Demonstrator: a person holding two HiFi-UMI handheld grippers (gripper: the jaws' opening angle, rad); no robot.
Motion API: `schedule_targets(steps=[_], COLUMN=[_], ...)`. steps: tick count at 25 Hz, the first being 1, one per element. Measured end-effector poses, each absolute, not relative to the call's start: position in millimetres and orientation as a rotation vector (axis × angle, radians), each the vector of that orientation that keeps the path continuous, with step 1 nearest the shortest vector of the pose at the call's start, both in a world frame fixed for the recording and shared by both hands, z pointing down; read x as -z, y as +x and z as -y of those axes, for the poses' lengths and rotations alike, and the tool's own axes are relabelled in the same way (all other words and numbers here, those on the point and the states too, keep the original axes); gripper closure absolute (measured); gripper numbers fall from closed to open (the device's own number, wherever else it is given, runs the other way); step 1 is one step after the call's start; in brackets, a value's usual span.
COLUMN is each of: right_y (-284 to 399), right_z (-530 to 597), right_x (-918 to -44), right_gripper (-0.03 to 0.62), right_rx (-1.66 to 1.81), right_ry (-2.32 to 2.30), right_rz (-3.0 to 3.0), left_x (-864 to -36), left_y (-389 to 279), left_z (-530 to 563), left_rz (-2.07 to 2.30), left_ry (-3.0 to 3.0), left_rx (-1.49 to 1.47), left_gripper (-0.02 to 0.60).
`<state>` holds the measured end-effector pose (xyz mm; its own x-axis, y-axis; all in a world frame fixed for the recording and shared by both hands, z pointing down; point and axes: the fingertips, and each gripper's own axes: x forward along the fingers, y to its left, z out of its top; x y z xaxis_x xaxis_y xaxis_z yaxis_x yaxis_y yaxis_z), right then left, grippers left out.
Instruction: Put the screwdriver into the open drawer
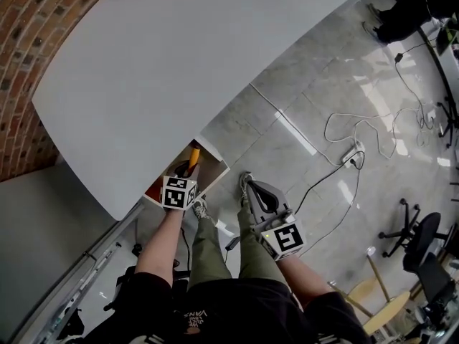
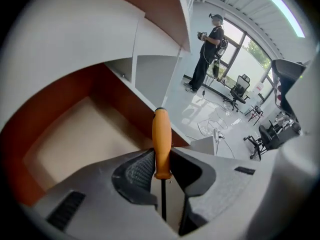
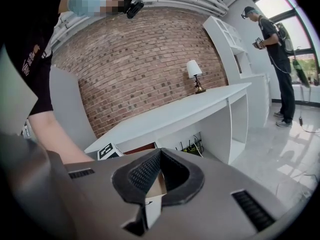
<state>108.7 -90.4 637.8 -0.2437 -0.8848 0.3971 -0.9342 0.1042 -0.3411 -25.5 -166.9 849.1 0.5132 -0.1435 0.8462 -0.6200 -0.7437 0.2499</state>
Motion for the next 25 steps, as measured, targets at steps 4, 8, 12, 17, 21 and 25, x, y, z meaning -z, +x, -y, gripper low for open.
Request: schedule_targets(steps=[4,8,12,17,21,25], right_y=[123.6,133.7,136.0,137.4,144.4,149.9], right_z=[88.9,87.4,86.2,81.7,80.8,79.3], right_x=[-645.9,-653.1,-663.1,-670.1,-675.3,-679.7], right_gripper=[0.6,0.6,0.6,0.6,0.6,0.6], right_rx=[-0.82,-0.839,-0.861,-0.909,-0.906,-0.911], right_ry=[1.887,1.878,1.875,1.855,1.888,1.89], right_rz=[2.242,2.225,2.222,2.204,2.205,2.197], left_x=[-868.2,-880.0,-893.5,-907.4,-918.1,-925.2], left_y=[-27.2,-27.8,-23.1,-18.3,-15.6,-14.9], left_z=[173.0,174.9,175.5,172.8,173.0,178.8], left_rz=[0.622,0.61,0.586,0.573,0.555,0.563], left_ry=[2.169,2.141,2.121,2.077,2.06,2.05], left_rx=[-1.227,-1.281,-1.32,-1.353,-1.388,-1.408], left_gripper=[0.489,0.489,0.489,0.489,0.489,0.489])
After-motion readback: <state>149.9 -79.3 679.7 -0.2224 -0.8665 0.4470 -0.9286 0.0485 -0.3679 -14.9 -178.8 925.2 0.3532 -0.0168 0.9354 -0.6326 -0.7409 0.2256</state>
